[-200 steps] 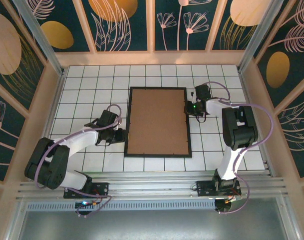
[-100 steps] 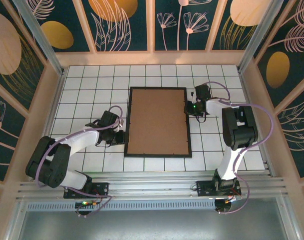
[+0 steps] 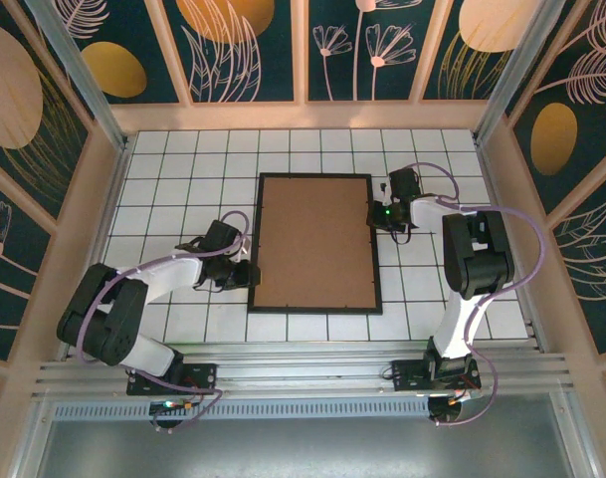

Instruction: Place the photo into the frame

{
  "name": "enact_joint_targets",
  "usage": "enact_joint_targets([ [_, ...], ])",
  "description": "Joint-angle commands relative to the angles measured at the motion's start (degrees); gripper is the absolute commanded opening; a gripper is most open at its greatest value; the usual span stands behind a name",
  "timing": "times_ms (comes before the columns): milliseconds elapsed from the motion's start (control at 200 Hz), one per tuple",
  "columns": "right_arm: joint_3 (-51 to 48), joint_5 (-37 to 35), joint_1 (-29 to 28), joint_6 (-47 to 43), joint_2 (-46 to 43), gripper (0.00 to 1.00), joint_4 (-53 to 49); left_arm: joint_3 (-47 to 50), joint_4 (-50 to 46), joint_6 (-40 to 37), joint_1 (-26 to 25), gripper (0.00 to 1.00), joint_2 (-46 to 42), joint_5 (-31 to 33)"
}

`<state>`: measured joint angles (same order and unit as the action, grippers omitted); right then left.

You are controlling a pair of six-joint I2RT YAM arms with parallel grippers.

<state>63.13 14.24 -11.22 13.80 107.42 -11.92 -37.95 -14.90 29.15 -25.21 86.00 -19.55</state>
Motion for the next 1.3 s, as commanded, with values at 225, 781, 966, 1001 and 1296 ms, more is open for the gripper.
enact_joint_targets([
  [225, -1.2, 2.0, -1.1, -0.6, 2.6, 0.18, -2.7, -1.1, 0.6, -1.0, -3.7, 0.44, 6.7, 6.2],
  [781, -0.2, -2.9, 0.1, 0.9, -5.2, 0.32, -2.3, -5.3, 4.7, 2.6, -1.3, 0.64, -9.5, 19.4],
  [966, -6.3, -3.5, 0.8, 3.7, -12.1, 0.49, 0.7, -4.8, 12.5, 6.0, -1.3, 0.67, -10.2, 19.0],
  [1001, -7.5, -2.1, 0.8, 4.3, -12.6, 0.52, 1.5, -4.7, 14.1, 6.3, -1.2, 0.68, -10.1, 18.7],
  [1296, -11.4, 2.9, -0.7, 7.1, -9.5, 0.6, 4.8, -4.6, 21.7, 7.4, -1.2, 0.78, -10.0, 15.4],
])
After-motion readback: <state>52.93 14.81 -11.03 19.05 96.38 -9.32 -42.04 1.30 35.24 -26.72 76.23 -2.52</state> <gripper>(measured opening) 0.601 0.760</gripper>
